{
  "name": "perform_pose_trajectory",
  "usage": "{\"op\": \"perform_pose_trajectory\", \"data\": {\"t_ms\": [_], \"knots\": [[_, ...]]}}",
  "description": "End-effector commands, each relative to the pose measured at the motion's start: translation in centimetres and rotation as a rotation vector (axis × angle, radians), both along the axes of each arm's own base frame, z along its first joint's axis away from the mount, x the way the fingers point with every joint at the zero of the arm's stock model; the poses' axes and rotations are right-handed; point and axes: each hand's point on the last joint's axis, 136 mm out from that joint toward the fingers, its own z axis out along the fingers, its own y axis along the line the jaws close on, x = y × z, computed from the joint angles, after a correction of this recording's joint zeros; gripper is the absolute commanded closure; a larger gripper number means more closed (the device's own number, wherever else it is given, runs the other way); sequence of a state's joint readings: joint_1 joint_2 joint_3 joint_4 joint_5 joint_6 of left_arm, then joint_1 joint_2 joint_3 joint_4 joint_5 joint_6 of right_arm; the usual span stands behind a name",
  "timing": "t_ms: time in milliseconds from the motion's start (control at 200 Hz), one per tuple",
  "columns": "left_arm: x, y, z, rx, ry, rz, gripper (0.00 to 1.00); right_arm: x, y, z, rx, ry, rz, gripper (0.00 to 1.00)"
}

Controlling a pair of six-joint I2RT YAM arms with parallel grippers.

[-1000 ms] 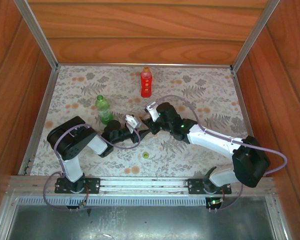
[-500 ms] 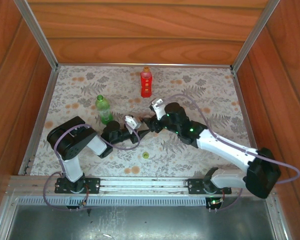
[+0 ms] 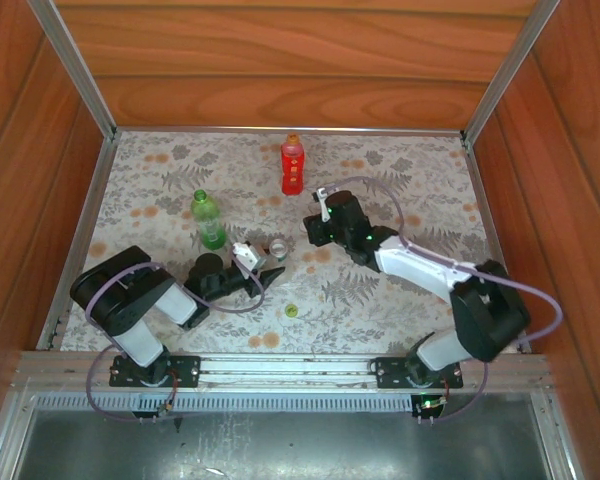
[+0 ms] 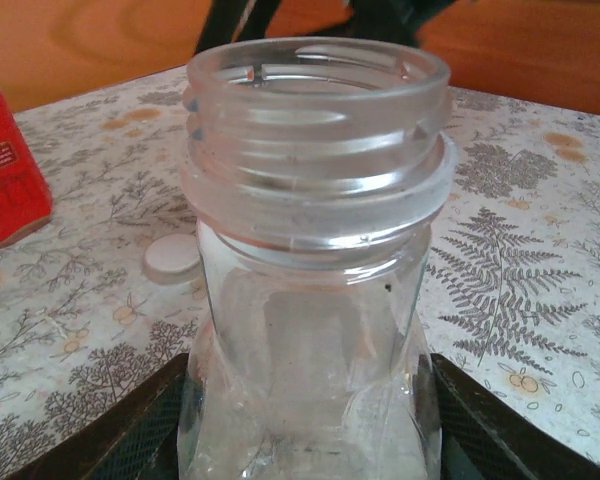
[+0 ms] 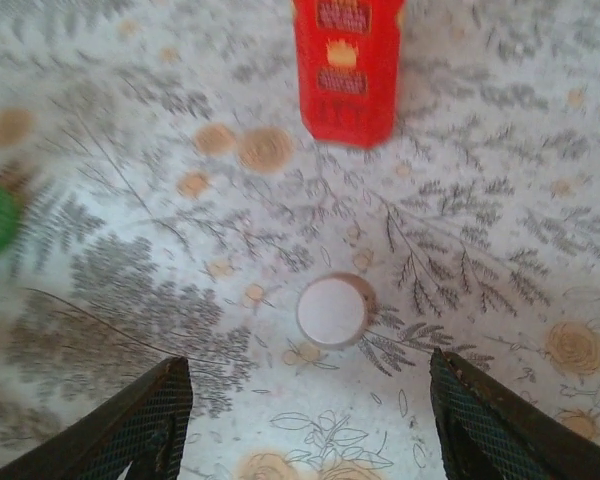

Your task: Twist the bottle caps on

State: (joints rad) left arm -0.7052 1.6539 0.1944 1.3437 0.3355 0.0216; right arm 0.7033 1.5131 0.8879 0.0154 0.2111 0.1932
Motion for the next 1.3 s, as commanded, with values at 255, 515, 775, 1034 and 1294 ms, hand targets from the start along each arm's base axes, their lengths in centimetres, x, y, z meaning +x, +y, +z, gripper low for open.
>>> {"op": "perform_pose_trajectory", "data": {"t_ms": [255, 515, 775, 1034, 1294], "knots": [[0.2, 0.2, 0.1, 0.002, -0.007, 0.005, 0.44, 3.9, 1.8, -7.0, -0.08, 0.159, -0.024, 0.33], [0.2, 0.1, -0.1, 0.006, -0.005, 0.0, 0.44, 5.1, 2.2, -9.7, -0.111, 0.218, -0.022, 0.43], [0.1, 0.0, -0.1, 0.006, -0.005, -0.009, 0.44, 4.9, 1.8, -11.3, -0.144, 0.254, -0.022, 0.56], [-0.1, -0.9, 0.2, -0.003, -0.015, -0.062, 0.44, 4.0, -0.2, -9.8, -0.171, 0.224, -0.064, 0.6], [-0.4, -3.3, 0.5, -0.014, -0.033, -0.157, 0.44, 0.6, -5.7, -9.7, -0.17, 0.252, -0.196, 0.59]]}}
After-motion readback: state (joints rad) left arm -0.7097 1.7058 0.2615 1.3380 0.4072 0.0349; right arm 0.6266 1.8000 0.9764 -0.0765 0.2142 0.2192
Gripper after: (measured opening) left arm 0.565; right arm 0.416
